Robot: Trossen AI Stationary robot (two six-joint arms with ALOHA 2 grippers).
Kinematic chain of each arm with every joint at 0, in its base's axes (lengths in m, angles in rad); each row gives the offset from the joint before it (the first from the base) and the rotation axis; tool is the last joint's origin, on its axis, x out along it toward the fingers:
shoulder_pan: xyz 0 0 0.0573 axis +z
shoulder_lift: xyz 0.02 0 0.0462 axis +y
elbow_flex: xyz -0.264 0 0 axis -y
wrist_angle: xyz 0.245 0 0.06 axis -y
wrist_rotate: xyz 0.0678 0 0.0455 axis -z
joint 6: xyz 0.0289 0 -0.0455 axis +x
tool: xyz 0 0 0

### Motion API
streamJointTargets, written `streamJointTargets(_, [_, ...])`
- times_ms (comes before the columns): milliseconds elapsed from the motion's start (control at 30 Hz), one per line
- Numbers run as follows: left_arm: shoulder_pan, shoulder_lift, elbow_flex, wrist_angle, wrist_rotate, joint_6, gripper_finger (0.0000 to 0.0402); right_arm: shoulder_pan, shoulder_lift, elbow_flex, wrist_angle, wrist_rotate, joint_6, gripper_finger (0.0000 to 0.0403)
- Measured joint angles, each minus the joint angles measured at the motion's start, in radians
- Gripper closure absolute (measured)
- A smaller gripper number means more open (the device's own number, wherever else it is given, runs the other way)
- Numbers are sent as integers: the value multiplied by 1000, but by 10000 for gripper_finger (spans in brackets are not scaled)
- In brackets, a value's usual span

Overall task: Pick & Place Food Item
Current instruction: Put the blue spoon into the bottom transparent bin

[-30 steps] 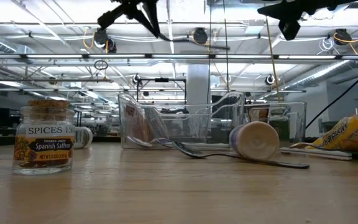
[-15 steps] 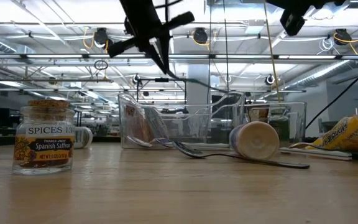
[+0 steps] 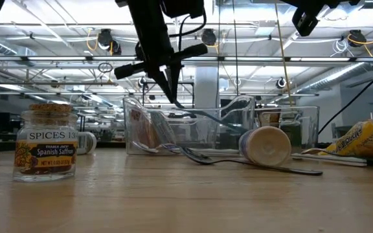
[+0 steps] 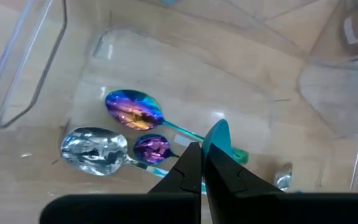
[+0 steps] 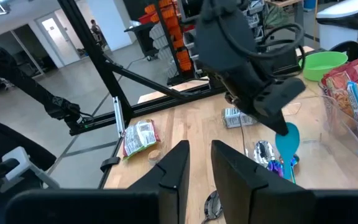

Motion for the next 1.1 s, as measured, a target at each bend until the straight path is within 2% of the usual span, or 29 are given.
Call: streamJointTargets(1100, [129, 54, 0, -68, 216, 54, 396, 0, 4, 0, -14, 3, -72, 349])
